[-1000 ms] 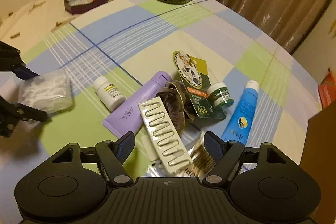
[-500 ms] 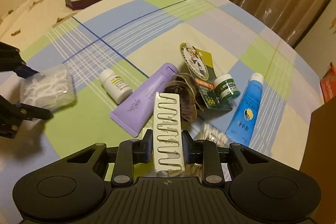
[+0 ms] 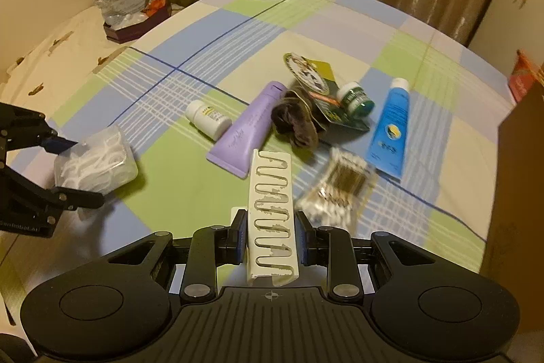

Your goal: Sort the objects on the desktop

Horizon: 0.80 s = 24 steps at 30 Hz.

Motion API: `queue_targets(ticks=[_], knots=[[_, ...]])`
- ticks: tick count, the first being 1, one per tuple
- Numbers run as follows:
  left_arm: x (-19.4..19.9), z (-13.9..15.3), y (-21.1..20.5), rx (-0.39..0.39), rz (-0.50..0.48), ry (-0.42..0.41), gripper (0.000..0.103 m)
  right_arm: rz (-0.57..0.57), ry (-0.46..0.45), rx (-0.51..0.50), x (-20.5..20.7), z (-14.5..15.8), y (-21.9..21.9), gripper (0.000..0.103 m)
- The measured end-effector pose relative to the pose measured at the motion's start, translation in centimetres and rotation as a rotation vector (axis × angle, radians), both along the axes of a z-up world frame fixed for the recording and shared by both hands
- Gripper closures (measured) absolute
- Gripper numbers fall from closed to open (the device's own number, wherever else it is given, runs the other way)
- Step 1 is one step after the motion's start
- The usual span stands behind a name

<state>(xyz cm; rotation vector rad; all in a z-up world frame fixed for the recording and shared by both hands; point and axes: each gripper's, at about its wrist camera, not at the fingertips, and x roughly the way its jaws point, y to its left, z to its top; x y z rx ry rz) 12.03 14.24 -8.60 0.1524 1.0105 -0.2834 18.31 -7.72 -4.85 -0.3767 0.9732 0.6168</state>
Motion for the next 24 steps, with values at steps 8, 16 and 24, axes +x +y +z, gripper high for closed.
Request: queue_targets(ticks=[8, 16, 24], knots=[[-2.5, 1.4, -3.7, -0.003, -0.027, -0.023, 0.05, -0.022, -0.027, 0.018, -2.7, 1.2, -3.5, 0.076], [-5.0, 2.9, -7.9, -0.002, -0.019, -0.063, 0.05, -0.052, -0.056, 0.034, -5.7, 2.3, -8.8, 0.076], [-6.6, 3.7, -12.4, -0.01, -0.052, -0.078, 0.05, -0.196, -0.047, 0.029, -8.3, 2.3, -15.3, 0.076]])
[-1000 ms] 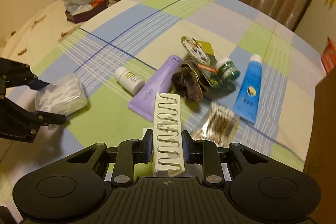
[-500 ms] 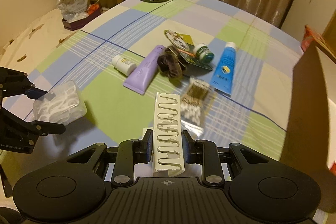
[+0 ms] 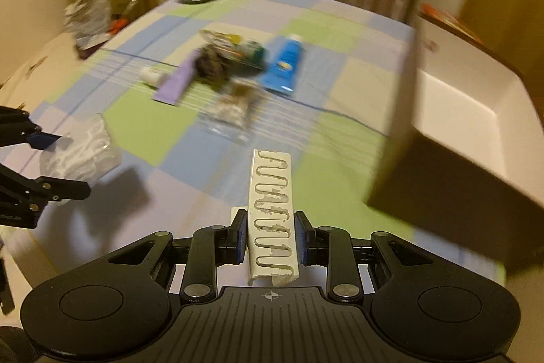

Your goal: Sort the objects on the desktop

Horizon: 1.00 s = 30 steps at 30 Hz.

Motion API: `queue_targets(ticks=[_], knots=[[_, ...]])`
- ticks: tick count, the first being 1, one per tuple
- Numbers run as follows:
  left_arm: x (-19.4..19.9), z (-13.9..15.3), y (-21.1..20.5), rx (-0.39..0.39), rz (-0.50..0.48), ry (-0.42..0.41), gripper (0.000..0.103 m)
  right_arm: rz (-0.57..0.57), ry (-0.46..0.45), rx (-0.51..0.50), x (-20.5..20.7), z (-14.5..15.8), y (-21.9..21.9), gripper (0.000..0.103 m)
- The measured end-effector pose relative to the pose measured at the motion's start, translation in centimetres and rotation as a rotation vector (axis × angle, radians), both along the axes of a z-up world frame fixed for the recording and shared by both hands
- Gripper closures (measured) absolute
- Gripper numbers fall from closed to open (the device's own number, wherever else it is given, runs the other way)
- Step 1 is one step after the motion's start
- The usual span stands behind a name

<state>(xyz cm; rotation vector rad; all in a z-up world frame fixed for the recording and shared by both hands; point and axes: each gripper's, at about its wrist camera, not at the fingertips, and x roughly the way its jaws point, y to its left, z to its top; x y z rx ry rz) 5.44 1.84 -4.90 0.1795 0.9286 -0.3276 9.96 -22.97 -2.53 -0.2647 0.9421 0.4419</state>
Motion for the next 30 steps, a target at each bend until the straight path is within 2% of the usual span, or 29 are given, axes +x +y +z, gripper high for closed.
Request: queue_targets(ticks=[6, 12, 30], knots=[[1.1, 0.4, -2.9, -0.043, -0.09, 0.017, 0.05, -0.202, 0.029, -0.011, -2.3, 0.1, -4.7, 0.076], [1.5, 1.0, -4.9, -0.068, -0.161, 0.017, 0.05, -0.327, 0.039, -0.012, -4.7, 0.6, -7.2, 0.076], [1.1, 2.4, -6.8, -0.092, -0.271, -0.005, 0.05, -0.435, -0.016, -0.011, -6.5, 1.9, -7.0, 0.076]])
